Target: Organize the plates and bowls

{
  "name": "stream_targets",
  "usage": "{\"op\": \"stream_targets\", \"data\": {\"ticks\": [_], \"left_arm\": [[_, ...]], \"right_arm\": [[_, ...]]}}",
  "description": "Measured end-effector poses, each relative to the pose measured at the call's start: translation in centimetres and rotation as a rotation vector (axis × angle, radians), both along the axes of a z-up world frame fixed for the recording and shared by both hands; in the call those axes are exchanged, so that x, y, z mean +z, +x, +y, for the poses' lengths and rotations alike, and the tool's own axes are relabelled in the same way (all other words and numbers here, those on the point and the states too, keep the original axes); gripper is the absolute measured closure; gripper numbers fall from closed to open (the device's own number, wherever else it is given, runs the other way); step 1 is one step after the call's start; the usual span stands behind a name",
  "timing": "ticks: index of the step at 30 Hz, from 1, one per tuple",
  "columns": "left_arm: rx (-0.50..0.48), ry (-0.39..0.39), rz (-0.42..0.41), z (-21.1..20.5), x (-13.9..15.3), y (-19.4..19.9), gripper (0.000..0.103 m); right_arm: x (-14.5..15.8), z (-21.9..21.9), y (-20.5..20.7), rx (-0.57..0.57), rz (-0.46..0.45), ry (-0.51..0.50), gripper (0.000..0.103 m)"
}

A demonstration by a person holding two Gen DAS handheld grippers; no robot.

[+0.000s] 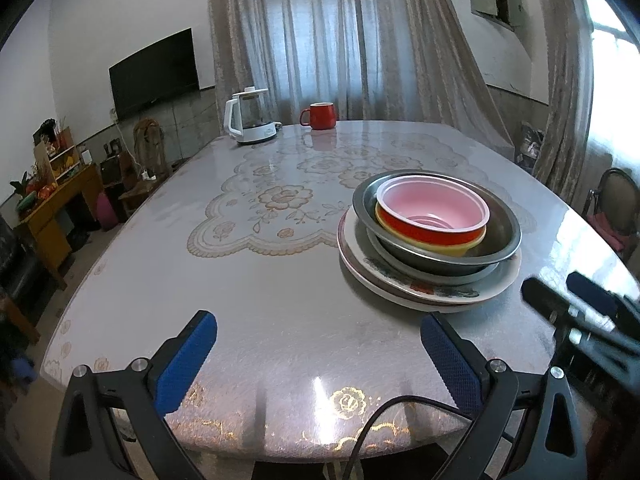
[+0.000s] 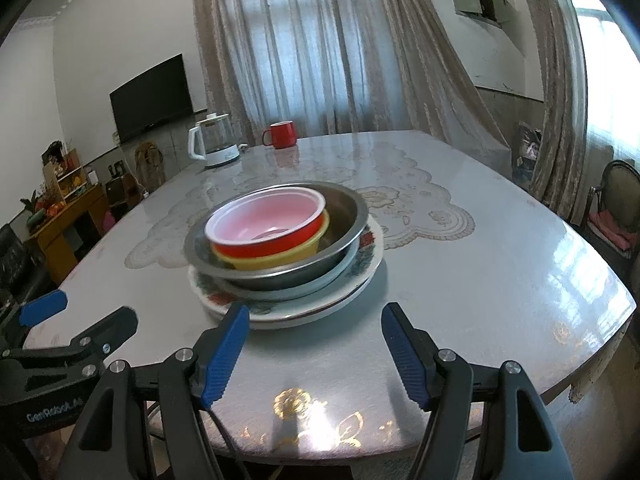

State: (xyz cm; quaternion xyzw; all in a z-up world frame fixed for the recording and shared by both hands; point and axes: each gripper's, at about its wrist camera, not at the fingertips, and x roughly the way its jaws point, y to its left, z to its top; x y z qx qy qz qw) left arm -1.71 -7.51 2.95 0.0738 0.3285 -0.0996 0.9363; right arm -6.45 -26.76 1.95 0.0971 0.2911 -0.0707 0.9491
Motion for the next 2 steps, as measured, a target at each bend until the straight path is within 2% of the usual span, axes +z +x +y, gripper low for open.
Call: {"op": "stream_targets", "data": {"ticks": [2], "left_arm": [[0.003,0.007,0.002,-0.19,0.02,0.36,0.001]], "right_arm": [[0.29,-1.27,0.55,-0.024,-0.005,0.012,0.033]]}}
